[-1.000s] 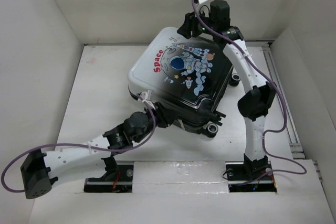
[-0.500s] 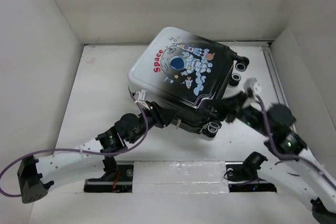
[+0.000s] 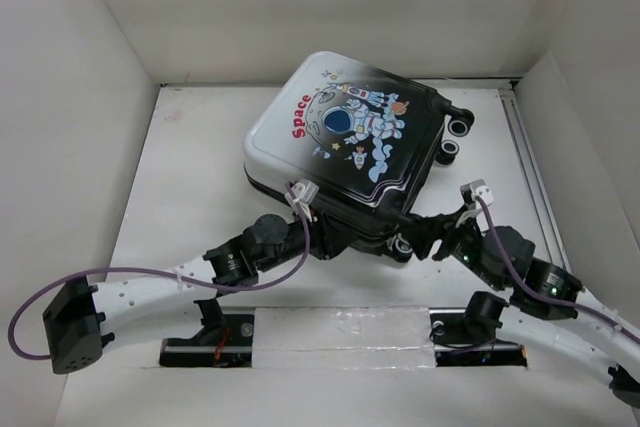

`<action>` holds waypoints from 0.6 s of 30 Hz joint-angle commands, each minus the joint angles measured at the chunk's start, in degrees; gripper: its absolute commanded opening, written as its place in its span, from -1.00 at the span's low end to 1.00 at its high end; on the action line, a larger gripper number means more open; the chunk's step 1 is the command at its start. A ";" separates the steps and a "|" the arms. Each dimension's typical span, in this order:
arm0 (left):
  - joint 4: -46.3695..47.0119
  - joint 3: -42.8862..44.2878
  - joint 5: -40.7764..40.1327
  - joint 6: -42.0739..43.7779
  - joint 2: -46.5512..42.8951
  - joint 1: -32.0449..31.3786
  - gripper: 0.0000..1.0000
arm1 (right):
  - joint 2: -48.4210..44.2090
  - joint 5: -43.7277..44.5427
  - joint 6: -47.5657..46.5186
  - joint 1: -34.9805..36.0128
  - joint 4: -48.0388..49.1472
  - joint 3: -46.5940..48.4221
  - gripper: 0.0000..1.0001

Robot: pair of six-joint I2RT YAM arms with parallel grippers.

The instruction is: Pack the luggage

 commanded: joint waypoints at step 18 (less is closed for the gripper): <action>13.38 -1.35 7.74 0.60 6.88 -1.00 -0.43 | 44.20 -29.81 -12.46 -54.34 26.27 11.34 -1.00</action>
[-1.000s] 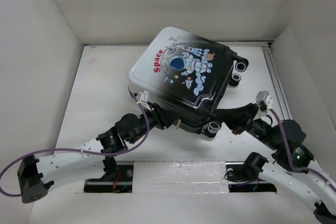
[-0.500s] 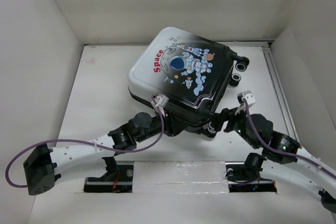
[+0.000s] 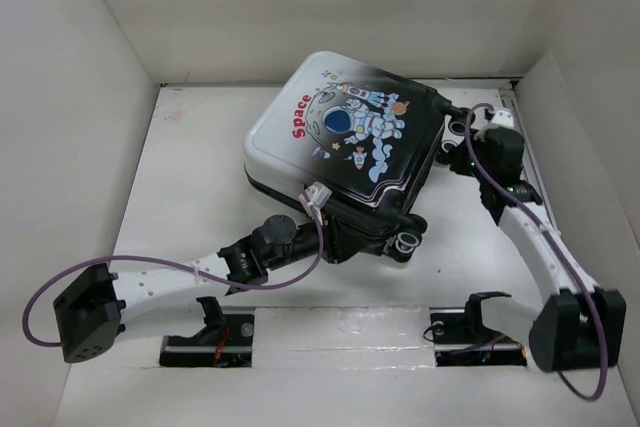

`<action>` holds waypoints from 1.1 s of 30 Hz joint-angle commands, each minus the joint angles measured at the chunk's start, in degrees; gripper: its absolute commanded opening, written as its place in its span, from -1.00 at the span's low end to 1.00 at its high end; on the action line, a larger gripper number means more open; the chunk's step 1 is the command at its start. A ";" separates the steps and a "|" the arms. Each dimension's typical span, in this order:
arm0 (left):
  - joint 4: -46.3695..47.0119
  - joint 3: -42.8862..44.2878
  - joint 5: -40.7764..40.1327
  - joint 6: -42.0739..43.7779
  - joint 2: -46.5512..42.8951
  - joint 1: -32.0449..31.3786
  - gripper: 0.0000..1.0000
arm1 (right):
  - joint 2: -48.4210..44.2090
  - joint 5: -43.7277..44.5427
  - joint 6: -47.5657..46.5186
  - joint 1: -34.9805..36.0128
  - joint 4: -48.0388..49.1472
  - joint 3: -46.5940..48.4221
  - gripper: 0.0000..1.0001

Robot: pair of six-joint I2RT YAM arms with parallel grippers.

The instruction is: Pack the luggage

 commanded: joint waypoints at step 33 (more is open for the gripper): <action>0.49 15.97 -11.08 3.32 17.28 0.33 -0.18 | -20.15 -9.77 1.04 20.01 7.17 -15.98 -0.13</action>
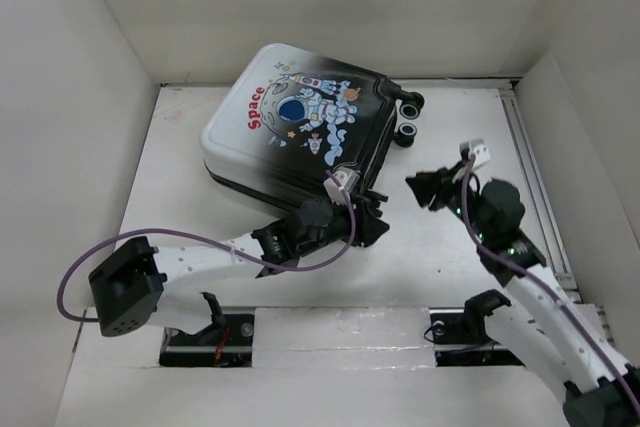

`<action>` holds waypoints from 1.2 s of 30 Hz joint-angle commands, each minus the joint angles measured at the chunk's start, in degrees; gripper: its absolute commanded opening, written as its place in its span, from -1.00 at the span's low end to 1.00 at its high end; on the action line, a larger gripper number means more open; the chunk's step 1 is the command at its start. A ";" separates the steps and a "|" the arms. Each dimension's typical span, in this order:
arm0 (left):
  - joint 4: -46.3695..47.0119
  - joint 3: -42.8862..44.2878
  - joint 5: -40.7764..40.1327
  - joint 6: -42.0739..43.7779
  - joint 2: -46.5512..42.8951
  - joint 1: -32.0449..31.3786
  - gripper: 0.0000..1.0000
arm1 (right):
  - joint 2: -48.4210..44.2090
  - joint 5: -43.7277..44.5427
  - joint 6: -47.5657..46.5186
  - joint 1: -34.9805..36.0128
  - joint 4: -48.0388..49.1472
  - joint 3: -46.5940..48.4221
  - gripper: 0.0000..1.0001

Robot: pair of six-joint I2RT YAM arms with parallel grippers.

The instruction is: Pack the luggage

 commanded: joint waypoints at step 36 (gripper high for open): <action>-13.38 -8.08 -14.79 -0.88 -27.83 0.99 -0.08 | 25.02 6.69 -5.34 20.86 62.44 -26.06 0.04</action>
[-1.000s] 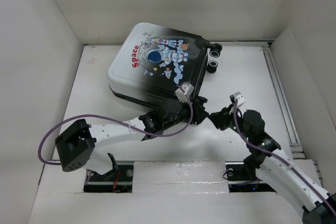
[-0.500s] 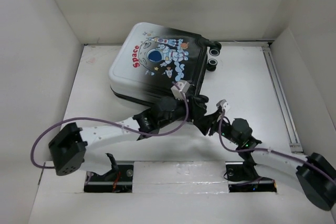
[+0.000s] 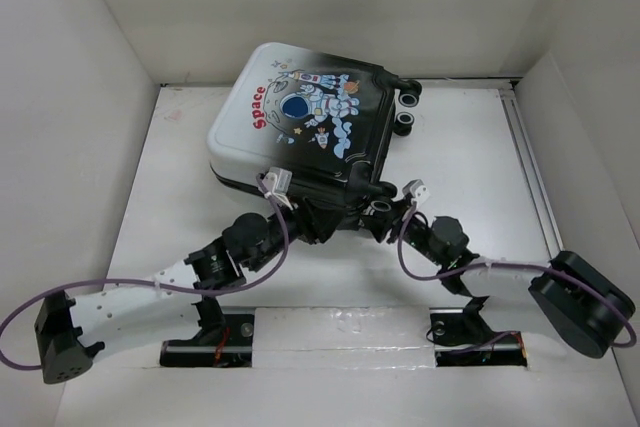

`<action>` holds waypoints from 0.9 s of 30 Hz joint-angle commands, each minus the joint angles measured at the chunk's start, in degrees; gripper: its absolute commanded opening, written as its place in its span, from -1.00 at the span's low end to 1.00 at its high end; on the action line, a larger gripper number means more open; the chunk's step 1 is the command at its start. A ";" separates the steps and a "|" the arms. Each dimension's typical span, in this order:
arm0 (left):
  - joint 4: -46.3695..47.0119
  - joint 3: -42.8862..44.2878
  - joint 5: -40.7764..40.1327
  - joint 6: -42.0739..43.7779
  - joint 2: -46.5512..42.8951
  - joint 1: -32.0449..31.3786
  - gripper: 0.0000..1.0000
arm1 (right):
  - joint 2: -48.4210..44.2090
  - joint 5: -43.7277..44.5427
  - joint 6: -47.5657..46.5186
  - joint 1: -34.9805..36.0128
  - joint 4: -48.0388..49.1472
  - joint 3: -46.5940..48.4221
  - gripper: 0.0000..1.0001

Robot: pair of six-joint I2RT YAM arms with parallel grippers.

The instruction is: Pack the luggage

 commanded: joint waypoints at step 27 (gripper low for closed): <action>-3.66 6.68 -1.90 -4.01 13.46 1.59 0.39 | 21.73 22.77 5.08 20.23 31.63 0.12 -1.00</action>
